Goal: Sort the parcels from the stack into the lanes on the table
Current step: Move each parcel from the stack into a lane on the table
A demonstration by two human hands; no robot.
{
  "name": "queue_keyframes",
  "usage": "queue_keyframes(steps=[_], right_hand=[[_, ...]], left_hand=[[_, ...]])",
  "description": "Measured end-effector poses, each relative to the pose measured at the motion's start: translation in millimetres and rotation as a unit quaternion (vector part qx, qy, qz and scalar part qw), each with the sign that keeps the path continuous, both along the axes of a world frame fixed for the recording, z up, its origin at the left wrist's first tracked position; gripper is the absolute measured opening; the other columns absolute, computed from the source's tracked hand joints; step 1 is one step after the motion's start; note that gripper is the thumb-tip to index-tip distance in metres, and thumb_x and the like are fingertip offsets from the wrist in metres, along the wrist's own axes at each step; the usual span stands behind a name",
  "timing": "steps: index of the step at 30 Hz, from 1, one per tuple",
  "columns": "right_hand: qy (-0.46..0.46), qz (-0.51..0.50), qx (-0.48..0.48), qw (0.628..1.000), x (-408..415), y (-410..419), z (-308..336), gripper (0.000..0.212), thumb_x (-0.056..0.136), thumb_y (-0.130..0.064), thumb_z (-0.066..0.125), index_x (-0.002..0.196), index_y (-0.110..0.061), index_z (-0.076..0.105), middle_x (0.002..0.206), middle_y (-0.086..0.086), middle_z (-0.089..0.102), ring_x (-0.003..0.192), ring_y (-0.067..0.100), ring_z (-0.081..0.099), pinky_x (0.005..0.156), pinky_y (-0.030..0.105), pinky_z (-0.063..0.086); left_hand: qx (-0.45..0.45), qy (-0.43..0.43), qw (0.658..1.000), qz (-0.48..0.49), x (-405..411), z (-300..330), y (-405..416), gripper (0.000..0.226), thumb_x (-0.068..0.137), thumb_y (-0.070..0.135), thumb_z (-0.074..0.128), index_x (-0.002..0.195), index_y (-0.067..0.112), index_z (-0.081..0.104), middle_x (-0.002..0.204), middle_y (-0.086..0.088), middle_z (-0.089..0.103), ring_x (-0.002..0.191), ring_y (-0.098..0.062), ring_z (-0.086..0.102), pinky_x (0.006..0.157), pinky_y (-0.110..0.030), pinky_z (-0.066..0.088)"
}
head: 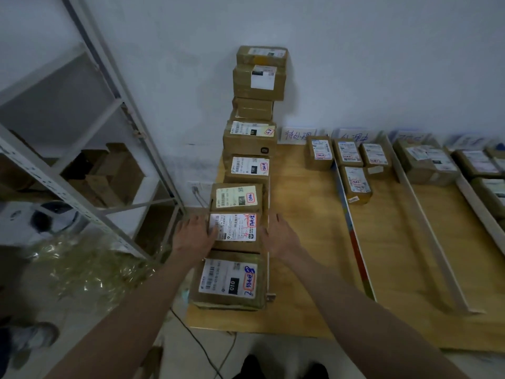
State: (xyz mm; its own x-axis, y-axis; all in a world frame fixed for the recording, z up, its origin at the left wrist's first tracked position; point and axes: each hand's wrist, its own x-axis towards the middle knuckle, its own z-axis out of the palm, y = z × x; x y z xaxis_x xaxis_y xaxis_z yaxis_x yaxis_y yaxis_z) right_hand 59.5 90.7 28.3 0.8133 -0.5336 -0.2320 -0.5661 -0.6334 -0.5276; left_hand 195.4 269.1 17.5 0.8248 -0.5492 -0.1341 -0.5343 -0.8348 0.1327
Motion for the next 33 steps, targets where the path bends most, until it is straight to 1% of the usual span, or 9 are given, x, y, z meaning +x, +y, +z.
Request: queue_keyframes(steps=[6,15,19,21,23,26,29,31,33], right_hand=[[-0.018,-0.044,0.129,0.990,19.3,8.6,-20.5,0.047,0.100,-0.021,0.046,0.144,-0.020,0.031,0.129,0.013,0.059,0.117,0.031,0.060,0.097,0.051,0.051],[-0.079,-0.069,0.167,0.980,25.4,-2.5,5.8,0.040,0.102,-0.019,0.048,0.141,-0.017,0.040,0.126,0.007,0.065,0.111,0.025,0.065,0.089,0.039,0.056],[-0.104,-0.083,0.164,0.977,18.3,-12.6,38.1,0.057,0.100,-0.030,0.052,0.151,-0.026,0.027,0.128,0.005,0.057,0.118,0.028,0.059,0.097,0.049,0.052],[-0.087,-0.080,0.147,0.982,14.8,-20.6,55.0,0.048,0.099,-0.034,0.053,0.143,-0.019,0.041,0.119,0.003,0.056,0.125,0.028,0.050,0.097,0.051,0.051],[-0.083,-0.085,0.179,0.977,10.3,-28.2,75.3,0.036,0.099,-0.030,0.054,0.128,-0.010,0.052,0.117,0.007,0.064,0.113,0.029,0.061,0.086,0.050,0.057],[-0.073,-0.091,0.229,0.966,-5.0,-38.0,104.0,0.030,0.101,-0.023,0.053,0.123,-0.003,0.054,0.116,0.016,0.068,0.095,0.035,0.070,0.083,0.045,0.059],[-0.062,-0.059,0.197,0.977,-29.1,-52.2,121.8,0.031,0.101,-0.029,0.054,0.128,-0.015,0.056,0.109,0.005,0.067,0.081,0.016,0.064,0.068,0.029,0.055],[-0.044,-0.042,0.198,0.978,-43.5,-61.4,125.9,0.031,0.101,-0.032,0.053,0.127,-0.017,0.059,0.106,0.000,0.064,0.082,0.010,0.057,0.064,0.020,0.044],[-0.029,-0.059,0.232,0.970,-55.0,-69.8,125.3,0.031,0.101,-0.031,0.054,0.124,-0.013,0.061,0.107,0.005,0.067,0.083,0.013,0.059,0.066,0.020,0.045]], left_hand=[[-0.033,0.113,0.992,0.032,3.4,-12.3,-7.0,0.049,0.100,0.056,0.032,0.116,0.016,0.056,0.110,-0.009,0.066,0.099,-0.025,0.063,0.092,-0.042,0.051],[-0.107,0.118,0.986,0.054,6.3,1.0,-15.4,0.043,0.096,0.057,0.040,0.099,0.019,0.061,0.098,-0.006,0.069,0.085,-0.021,0.065,0.079,-0.039,0.057],[-0.162,0.142,0.976,0.040,6.5,21.3,-24.9,0.046,0.097,0.057,0.040,0.125,0.021,0.051,0.118,-0.005,0.062,0.104,-0.025,0.063,0.088,-0.046,0.055],[-0.183,0.147,0.972,0.027,8.1,39.5,-34.7,0.050,0.099,0.055,0.041,0.135,0.021,0.046,0.127,-0.008,0.057,0.113,-0.029,0.059,0.094,-0.047,0.052],[-0.190,0.142,0.972,0.006,11.7,59.4,-48.0,0.051,0.099,0.053,0.042,0.138,0.020,0.046,0.131,-0.009,0.054,0.117,-0.030,0.057,0.097,-0.046,0.049],[-0.187,0.126,0.973,-0.042,15.4,87.6,-71.2,0.049,0.101,0.049,0.043,0.138,0.017,0.048,0.131,-0.011,0.054,0.117,-0.030,0.056,0.095,-0.039,0.046],[-0.185,0.145,0.967,-0.102,17.0,105.8,-95.2,0.045,0.102,0.043,0.046,0.136,0.014,0.051,0.133,-0.010,0.058,0.116,-0.027,0.056,0.087,-0.033,0.043],[-0.186,0.165,0.959,-0.133,14.5,113.0,-112.0,0.044,0.101,0.042,0.048,0.135,0.014,0.053,0.134,-0.009,0.060,0.116,-0.025,0.057,0.090,-0.033,0.044],[-0.190,0.181,0.954,-0.144,8.2,117.5,-129.5,0.047,0.099,0.043,0.051,0.138,0.015,0.051,0.136,-0.009,0.058,0.121,-0.026,0.055,0.097,-0.035,0.044]])
